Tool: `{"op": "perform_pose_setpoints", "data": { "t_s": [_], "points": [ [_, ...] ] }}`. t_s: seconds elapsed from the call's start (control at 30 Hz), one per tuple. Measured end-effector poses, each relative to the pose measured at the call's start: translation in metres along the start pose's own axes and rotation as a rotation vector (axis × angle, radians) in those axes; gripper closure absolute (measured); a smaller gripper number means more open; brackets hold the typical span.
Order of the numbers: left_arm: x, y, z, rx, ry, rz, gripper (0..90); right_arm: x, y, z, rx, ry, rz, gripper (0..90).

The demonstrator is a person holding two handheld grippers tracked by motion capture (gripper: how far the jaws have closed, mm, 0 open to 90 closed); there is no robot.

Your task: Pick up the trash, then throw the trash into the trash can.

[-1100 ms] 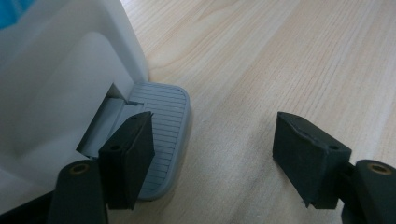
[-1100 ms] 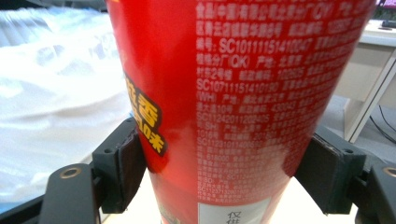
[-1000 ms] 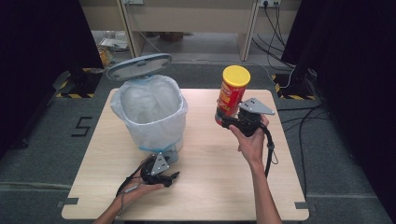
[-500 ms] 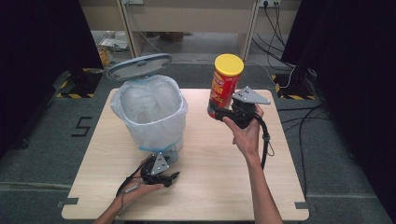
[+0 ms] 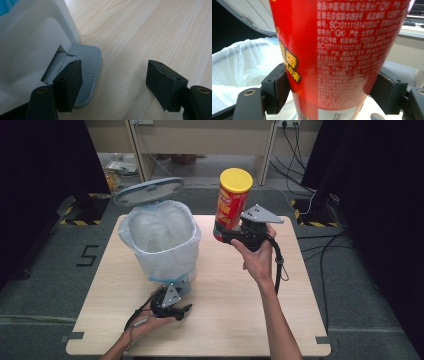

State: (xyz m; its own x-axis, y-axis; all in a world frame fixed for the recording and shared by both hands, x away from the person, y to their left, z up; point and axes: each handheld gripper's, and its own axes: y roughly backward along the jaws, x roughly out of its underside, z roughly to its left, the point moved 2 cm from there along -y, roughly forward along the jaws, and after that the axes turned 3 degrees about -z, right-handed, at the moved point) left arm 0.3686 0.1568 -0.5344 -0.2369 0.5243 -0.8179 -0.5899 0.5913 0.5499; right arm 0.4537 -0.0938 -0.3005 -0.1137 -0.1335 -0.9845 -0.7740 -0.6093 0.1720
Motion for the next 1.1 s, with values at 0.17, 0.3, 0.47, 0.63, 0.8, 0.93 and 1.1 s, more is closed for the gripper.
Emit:
{"op": "perform_pose_setpoints", "data": {
  "t_s": [0.17,0.3,0.47,0.63,0.8,0.93,1.1],
  "points": [
    [0.000,0.000,0.000,0.002,-0.001,0.004,28.6,-0.005,-0.002,0.005,-0.016,-0.003,-0.005,24.5],
    [0.000,0.000,0.000,0.002,-0.004,0.005,28.6,-0.009,-0.003,0.007,-0.026,-0.004,-0.008,24.4],
    [0.000,0.001,0.000,0.004,-0.002,0.006,28.6,-0.014,-0.003,0.010,-0.034,0.002,-0.009,24.5],
    [0.000,0.000,0.000,0.003,0.000,0.005,28.6,-0.023,-0.003,0.015,-0.042,0.011,-0.018,24.5],
    [0.000,0.001,0.000,0.003,-0.001,0.005,28.6,-0.032,-0.004,0.024,-0.057,0.018,-0.022,24.5],
    [0.000,0.001,0.000,0.004,-0.001,0.007,28.6,-0.040,-0.009,0.030,-0.075,0.020,-0.027,24.5],
    [0.000,0.001,0.000,0.006,-0.001,0.008,28.7,-0.046,-0.019,0.041,-0.101,0.025,-0.023,24.5]
  ]
}}
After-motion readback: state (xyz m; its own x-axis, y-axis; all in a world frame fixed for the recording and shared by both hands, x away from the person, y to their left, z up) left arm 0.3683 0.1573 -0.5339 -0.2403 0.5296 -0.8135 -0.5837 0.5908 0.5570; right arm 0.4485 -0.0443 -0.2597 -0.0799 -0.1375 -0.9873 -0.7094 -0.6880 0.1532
